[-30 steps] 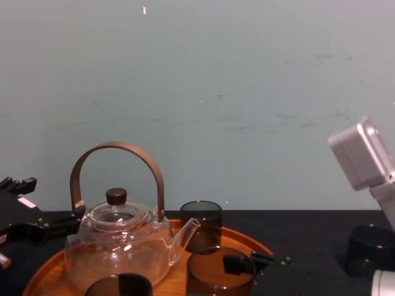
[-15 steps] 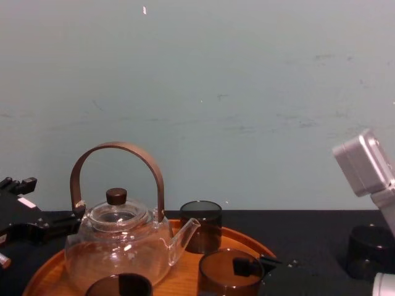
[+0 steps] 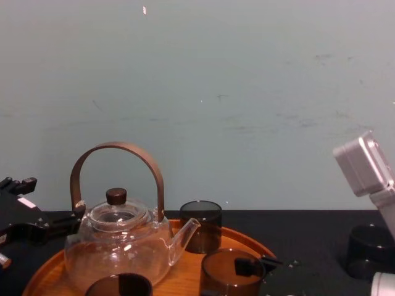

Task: Pick up the glass from the table and place it on the tray.

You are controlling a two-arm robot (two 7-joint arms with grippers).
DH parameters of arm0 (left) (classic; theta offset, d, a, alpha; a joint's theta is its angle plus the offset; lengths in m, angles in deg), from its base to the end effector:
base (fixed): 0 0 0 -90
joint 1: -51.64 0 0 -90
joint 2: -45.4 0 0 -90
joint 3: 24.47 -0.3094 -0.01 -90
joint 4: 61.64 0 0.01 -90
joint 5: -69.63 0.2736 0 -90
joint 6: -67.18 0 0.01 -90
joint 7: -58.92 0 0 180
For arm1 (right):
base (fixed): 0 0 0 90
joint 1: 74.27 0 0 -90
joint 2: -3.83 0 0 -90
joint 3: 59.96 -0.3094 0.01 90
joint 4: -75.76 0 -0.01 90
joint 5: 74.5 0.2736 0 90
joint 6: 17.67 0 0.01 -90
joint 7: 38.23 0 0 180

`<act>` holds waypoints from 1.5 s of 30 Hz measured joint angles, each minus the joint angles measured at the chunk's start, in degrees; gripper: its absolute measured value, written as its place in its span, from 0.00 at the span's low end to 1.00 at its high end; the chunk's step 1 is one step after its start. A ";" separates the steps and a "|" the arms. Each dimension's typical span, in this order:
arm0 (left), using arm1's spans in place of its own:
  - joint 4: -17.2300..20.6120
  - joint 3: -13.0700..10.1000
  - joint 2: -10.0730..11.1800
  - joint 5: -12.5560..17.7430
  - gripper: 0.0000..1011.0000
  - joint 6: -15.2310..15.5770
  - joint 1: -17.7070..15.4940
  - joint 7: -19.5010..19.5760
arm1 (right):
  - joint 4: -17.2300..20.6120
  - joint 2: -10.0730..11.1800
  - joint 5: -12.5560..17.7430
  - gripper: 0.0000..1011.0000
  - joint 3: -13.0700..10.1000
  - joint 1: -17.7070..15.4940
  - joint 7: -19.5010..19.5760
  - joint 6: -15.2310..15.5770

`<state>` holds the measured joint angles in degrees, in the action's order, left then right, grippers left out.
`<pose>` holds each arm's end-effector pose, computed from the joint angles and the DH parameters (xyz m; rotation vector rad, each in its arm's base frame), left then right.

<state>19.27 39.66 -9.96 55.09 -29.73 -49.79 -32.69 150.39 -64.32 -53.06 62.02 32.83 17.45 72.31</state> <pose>0.3280 0.1029 -0.3112 0.3043 -0.2851 1.2475 0.3515 -0.0087 -0.3326 -0.1985 0.0696 -0.5688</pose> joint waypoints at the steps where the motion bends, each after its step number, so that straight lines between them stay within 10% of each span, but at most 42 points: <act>1: 0.00 0.00 0.00 0.00 0.99 0.00 0.00 0.00 | -0.04 -0.02 0.01 0.89 0.02 0.02 0.00 0.00; 45: 0.00 0.00 0.00 0.00 0.99 0.00 0.00 0.00 | -4.16 -1.81 1.48 0.89 1.72 2.29 -1.82 0.08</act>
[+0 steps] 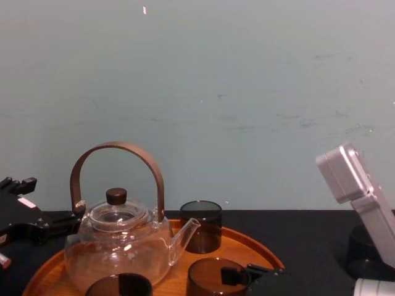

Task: Pick up the glass from the table and place it on the tray.

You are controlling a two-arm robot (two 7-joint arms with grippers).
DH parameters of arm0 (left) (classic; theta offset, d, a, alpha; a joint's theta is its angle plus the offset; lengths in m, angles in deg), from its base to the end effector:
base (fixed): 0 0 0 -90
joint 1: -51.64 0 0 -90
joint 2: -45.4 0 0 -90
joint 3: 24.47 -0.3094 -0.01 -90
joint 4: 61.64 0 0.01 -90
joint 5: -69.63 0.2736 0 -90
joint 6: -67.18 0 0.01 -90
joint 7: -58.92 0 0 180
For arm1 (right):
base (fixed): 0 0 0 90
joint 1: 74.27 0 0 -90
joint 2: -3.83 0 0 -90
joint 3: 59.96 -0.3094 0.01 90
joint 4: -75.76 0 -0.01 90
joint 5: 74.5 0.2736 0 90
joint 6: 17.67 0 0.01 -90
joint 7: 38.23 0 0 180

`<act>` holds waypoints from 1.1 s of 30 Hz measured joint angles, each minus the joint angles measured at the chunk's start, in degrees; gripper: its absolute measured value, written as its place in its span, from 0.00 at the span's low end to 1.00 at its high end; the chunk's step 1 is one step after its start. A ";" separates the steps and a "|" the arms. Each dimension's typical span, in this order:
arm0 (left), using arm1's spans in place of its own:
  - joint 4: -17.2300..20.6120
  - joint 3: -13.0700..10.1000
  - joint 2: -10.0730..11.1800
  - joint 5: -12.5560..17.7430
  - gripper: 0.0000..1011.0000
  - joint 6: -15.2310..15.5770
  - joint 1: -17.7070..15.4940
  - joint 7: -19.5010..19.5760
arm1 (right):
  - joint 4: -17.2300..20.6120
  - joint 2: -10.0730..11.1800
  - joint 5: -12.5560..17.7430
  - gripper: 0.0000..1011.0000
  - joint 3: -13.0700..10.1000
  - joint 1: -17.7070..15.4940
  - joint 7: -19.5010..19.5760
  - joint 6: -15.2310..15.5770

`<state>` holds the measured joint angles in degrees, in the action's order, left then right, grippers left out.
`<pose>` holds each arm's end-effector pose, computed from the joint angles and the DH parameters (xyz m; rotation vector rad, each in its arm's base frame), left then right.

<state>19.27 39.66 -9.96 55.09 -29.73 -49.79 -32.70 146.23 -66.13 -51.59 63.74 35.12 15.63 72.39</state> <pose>0.3280 0.1029 -0.3112 0.3043 -0.2852 1.2477 0.3613 0.0010 -0.3400 -0.1944 0.1139 -0.5343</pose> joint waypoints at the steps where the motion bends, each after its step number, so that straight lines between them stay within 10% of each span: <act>1: 0.00 0.00 0.00 0.00 0.99 0.00 0.00 0.00 | 0.01 0.00 0.00 0.89 0.00 0.00 0.00 0.00; 33: 0.00 0.00 0.00 0.00 0.99 0.00 0.00 0.00 | 0.17 0.10 -0.08 0.99 -0.11 -0.08 0.08 -0.01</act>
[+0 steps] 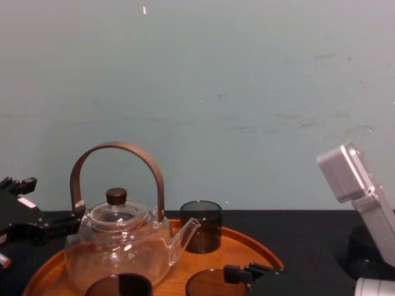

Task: Pick up the glass from the table and place it on the tray.

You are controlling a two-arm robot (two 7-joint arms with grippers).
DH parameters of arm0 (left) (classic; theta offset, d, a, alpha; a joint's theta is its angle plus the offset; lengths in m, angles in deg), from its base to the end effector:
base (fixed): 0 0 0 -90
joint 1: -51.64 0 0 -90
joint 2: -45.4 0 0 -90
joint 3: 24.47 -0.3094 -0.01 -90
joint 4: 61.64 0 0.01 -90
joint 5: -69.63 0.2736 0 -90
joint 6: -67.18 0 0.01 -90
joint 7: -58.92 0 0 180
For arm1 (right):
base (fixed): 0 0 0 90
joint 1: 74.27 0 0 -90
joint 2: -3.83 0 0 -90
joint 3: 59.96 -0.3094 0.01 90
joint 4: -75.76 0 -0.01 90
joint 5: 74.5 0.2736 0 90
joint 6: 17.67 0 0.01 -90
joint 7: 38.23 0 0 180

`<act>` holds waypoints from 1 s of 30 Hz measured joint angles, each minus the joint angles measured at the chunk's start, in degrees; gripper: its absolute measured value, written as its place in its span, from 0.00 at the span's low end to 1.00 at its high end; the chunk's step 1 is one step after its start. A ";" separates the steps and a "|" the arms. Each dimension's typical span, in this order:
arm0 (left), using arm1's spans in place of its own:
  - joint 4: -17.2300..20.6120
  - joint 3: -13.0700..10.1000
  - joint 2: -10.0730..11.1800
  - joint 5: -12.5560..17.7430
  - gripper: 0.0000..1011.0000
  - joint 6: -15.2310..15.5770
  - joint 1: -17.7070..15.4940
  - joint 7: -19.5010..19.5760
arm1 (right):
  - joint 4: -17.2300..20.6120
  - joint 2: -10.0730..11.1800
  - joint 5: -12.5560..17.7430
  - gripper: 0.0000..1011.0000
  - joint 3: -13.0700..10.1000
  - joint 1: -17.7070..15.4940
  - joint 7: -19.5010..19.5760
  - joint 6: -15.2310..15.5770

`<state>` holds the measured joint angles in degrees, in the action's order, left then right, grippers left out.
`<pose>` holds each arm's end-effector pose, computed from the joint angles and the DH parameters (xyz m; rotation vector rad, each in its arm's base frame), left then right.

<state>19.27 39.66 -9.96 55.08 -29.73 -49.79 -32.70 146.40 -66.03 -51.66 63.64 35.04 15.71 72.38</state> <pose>0.3280 0.1029 -0.3112 0.3042 -0.2850 1.2478 0.3610 0.0003 -0.3396 -0.1948 0.1116 -0.5365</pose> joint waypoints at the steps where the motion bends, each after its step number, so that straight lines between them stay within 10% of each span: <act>1: 0.00 0.00 0.00 0.00 0.99 0.00 0.00 0.00 | 0.00 0.00 0.00 0.99 0.00 0.00 0.00 0.00; 30: 0.00 0.00 0.00 0.00 0.99 0.00 0.00 0.00 | 7.25 3.87 1.27 0.99 0.26 -4.05 1.50 3.06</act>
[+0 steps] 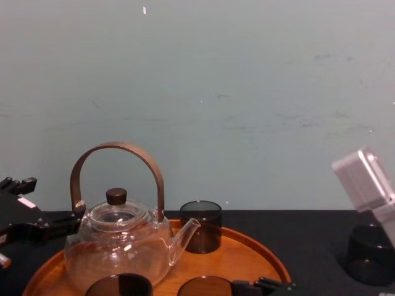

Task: Pick up the glass from the table and place it on the tray.

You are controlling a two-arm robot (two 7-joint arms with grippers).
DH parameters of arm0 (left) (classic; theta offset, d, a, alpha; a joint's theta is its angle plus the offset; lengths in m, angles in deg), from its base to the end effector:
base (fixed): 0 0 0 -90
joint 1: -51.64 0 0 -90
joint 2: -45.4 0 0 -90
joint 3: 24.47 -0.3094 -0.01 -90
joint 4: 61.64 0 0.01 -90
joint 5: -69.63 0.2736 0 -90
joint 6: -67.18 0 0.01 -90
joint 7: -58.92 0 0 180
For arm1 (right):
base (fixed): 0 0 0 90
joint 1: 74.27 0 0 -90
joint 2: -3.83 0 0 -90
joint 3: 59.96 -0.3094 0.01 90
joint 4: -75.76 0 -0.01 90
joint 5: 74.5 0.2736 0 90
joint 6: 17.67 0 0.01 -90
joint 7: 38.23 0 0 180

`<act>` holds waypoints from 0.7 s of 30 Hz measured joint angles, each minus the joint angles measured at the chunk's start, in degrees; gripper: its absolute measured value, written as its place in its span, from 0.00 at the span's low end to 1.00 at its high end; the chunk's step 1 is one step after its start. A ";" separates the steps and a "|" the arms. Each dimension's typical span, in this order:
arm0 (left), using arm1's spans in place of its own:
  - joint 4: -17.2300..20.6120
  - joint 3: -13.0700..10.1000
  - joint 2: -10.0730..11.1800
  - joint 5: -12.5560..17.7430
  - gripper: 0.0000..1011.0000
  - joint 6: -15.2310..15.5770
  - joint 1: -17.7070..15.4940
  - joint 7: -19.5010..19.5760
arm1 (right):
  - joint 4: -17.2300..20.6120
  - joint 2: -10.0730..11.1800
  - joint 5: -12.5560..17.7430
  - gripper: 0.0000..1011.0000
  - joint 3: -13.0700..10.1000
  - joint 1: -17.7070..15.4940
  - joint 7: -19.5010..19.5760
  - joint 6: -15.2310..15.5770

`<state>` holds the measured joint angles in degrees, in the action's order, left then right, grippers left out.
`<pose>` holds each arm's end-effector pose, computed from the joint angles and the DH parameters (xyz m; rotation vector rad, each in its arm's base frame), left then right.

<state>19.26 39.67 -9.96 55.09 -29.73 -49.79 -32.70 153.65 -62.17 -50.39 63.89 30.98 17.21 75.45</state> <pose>0.3280 0.1030 -0.3112 0.3044 -0.2851 1.2479 0.3364 -0.0090 -0.3343 -0.2192 0.1334 -0.5266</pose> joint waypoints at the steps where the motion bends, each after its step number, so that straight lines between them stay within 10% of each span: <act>1: 0.00 0.00 0.00 0.00 0.99 0.00 0.00 0.00 | 0.53 0.21 -0.01 0.99 -0.08 -0.28 0.19 0.08; 21: 0.00 0.00 0.00 0.00 0.99 0.00 0.00 0.00 | 10.95 4.70 -0.27 0.99 -4.94 -7.96 6.11 0.53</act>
<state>19.27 39.67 -9.96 55.09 -29.73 -49.79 -32.70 164.60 -57.47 -50.66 58.95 23.02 23.32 75.97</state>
